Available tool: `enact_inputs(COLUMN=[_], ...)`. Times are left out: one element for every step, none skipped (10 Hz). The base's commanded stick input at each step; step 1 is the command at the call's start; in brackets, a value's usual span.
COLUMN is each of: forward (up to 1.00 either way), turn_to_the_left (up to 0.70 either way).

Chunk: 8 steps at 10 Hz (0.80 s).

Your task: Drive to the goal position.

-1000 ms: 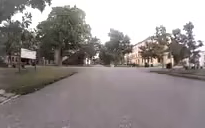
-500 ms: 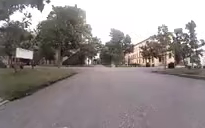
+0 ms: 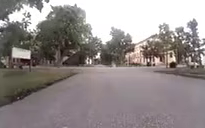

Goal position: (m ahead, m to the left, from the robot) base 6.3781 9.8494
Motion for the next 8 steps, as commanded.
enact_inputs(forward=[0.70,0.70,0.70,0.70,0.70,0.70,0.70,0.70], turn_to_the_left=[0.00,0.00,0.00,0.00,-0.25,-0.35,-0.29,-0.02])
